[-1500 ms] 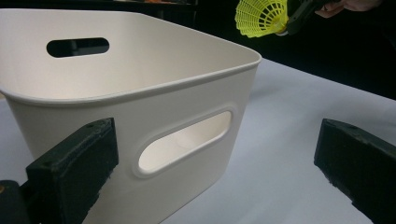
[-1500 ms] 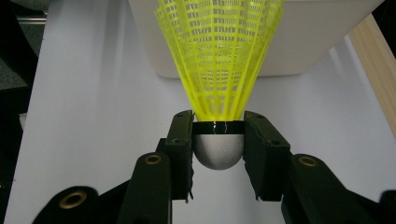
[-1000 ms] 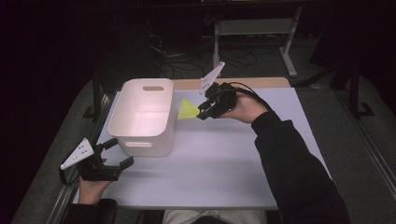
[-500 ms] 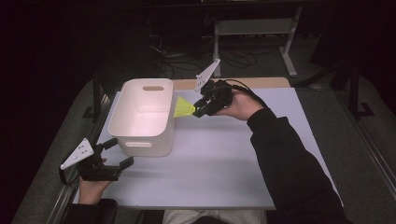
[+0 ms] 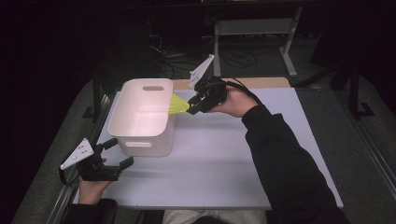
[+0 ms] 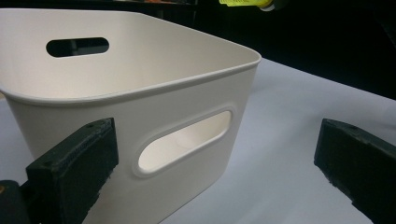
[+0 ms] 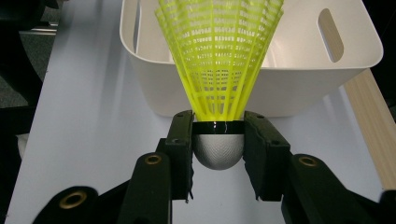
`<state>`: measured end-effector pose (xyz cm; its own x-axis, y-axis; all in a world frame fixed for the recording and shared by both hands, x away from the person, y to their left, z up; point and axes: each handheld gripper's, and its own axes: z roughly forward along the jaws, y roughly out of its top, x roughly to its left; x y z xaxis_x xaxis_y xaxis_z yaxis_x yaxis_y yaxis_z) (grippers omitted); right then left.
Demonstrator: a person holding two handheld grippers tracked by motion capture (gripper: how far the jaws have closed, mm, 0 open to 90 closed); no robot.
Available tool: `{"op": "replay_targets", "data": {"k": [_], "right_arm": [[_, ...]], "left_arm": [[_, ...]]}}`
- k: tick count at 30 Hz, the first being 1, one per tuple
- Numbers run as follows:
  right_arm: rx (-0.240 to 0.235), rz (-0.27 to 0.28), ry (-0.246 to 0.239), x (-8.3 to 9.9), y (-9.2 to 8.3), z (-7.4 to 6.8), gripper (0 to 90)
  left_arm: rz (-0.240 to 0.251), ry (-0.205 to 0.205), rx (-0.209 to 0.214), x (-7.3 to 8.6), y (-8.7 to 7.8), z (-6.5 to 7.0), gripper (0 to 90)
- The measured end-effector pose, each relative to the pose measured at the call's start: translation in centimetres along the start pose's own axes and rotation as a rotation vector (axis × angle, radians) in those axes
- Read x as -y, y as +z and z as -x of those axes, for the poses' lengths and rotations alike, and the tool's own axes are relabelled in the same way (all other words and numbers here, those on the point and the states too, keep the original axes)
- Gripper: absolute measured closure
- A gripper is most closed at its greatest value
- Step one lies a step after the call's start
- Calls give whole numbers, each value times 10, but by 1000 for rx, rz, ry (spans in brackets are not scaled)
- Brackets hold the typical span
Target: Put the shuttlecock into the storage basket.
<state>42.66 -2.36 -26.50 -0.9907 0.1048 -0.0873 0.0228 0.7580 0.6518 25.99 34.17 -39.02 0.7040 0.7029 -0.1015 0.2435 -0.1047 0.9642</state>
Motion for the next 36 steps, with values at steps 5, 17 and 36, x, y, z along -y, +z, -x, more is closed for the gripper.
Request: {"op": "replay_targets", "data": {"k": [5, 17, 36], "right_arm": [[-7, -3, -11, -7, 4, 1, 632], [-14, -8, -18, -17, 11, 1, 632], [-42, -5, -47, -41, 30, 1, 632]], "left_arm": [[0, 0, -1, 0, 0, 0, 0], [2, -1, 0, 0, -1, 0, 0], [7, -4, -2, 0, -1, 0, 0]]}}
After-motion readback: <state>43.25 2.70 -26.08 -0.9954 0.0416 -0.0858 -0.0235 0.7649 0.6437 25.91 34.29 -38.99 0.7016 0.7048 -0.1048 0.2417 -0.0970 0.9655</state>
